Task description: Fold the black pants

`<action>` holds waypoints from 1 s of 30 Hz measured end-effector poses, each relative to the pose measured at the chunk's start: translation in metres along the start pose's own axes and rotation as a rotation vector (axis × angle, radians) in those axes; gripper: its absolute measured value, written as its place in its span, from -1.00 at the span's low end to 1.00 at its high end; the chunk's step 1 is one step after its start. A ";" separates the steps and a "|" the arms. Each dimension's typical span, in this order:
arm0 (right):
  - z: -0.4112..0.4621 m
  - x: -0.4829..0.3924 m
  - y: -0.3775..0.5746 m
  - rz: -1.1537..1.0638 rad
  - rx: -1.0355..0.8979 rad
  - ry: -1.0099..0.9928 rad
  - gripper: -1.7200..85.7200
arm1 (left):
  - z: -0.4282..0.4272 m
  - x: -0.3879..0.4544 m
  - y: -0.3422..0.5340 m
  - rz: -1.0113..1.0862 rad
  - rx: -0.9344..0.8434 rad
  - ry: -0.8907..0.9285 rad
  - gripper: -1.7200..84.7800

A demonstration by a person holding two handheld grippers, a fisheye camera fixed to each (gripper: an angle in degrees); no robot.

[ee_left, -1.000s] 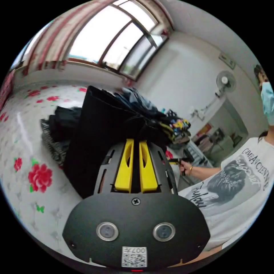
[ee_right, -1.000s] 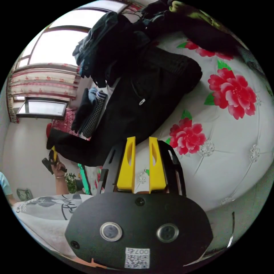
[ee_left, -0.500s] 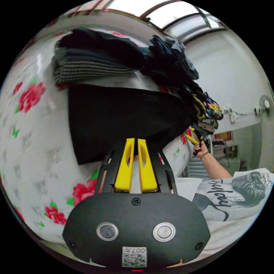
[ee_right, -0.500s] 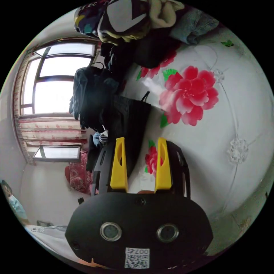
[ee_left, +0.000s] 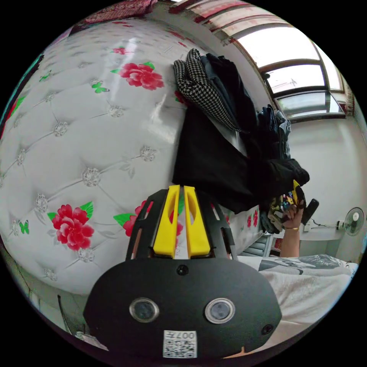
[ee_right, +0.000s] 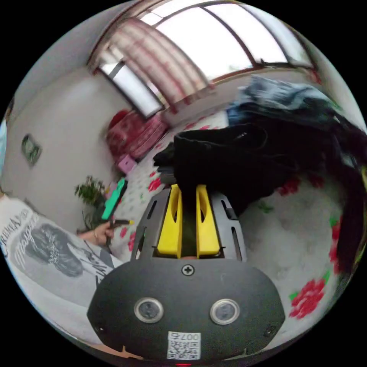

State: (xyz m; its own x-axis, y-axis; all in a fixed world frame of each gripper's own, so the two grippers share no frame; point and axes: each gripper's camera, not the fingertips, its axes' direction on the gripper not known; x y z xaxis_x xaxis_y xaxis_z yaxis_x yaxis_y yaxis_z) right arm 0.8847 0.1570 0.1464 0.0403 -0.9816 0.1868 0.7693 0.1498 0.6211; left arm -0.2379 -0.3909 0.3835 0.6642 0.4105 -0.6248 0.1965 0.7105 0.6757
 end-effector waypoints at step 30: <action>0.287 0.080 0.026 0.571 -0.386 -0.401 -0.90 | -0.010 -0.021 -0.109 0.205 -0.189 0.251 -0.87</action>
State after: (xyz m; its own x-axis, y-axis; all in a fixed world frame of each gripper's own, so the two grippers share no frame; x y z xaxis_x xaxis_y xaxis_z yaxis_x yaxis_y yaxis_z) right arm 0.7252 0.1166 0.3961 0.3189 -0.6369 0.7019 0.8682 0.4933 0.0532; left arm -0.2803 -0.4711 0.3190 0.4738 0.6658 -0.5764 -0.0739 0.6823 0.7273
